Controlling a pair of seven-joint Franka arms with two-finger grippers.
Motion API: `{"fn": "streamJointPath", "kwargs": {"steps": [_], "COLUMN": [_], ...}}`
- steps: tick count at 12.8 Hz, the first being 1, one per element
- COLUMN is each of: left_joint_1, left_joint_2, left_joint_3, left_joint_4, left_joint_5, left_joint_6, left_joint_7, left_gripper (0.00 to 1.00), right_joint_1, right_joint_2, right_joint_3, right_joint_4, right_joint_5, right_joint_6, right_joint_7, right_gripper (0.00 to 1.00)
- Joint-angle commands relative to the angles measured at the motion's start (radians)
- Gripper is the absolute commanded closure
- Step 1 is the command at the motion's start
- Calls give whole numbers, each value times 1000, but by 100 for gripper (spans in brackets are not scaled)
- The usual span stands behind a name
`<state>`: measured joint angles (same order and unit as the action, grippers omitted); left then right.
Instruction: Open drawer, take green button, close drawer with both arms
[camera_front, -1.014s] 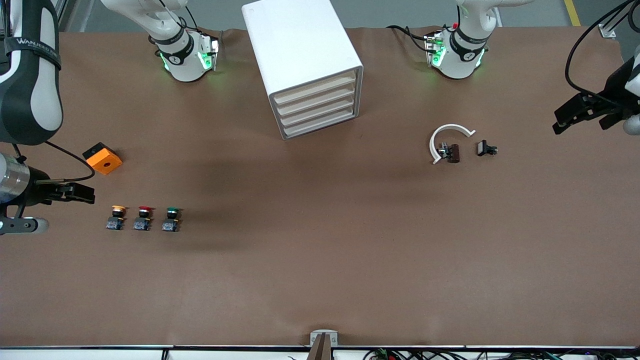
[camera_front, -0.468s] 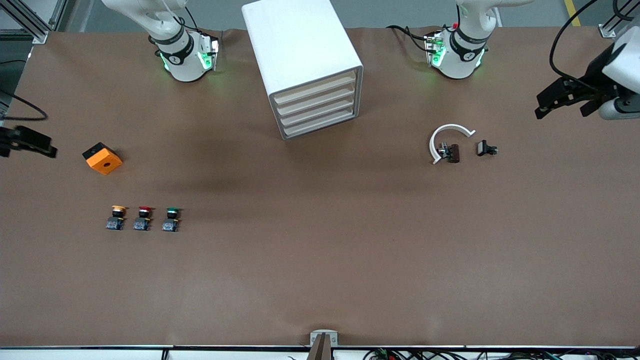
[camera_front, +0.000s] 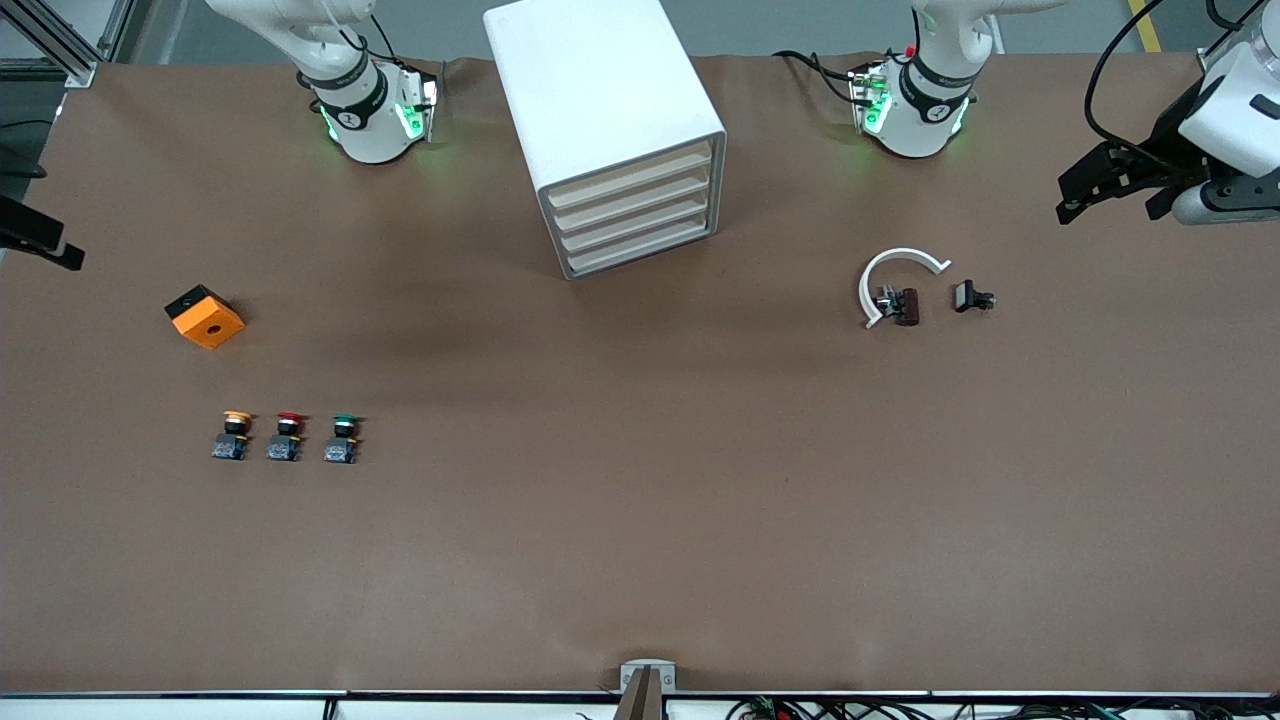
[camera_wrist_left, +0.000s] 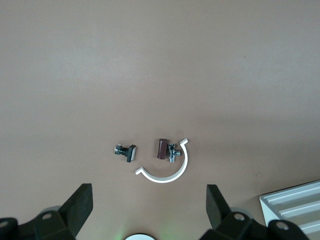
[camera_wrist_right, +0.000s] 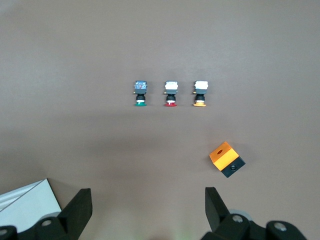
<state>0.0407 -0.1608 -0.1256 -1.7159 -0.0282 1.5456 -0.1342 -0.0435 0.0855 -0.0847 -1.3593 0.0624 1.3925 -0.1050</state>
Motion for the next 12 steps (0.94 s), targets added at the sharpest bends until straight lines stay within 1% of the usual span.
{"fn": "streamJointPath", "kwargs": {"steps": [1, 3, 4, 8, 10, 12], "left_joint_1": [14, 14, 14, 13, 13, 14], "left_joint_2": [-40, -62, -59, -40, -8, -3], "left_joint_3": [0, 0, 0, 0, 0, 1], "left_joint_4": [-37, -40, -37, -19, 24, 30], "left_joint_5": [-2, -2, -2, -4, -4, -2], "left_joint_6": [21, 14, 16, 18, 10, 7], "left_joint_7": [8, 8, 8, 10, 18, 19], "left_gripper": [0, 0, 0, 0, 0, 0], "right_joint_1": [48, 65, 76, 73, 62, 63], "right_joint_2": [-93, -166, -194, -208, -219, -219], "right_joint_3": [0, 2, 0, -1, 2, 3], "right_joint_4": [-113, -219, -257, -264, -261, -264], "right_joint_5": [-41, -91, -98, -110, -110, -105], "right_joint_6": [31, 107, 137, 137, 129, 125], "right_joint_7": [14, 13, 10, 4, 7, 14], "right_gripper": [0, 0, 0, 0, 0, 0]}}
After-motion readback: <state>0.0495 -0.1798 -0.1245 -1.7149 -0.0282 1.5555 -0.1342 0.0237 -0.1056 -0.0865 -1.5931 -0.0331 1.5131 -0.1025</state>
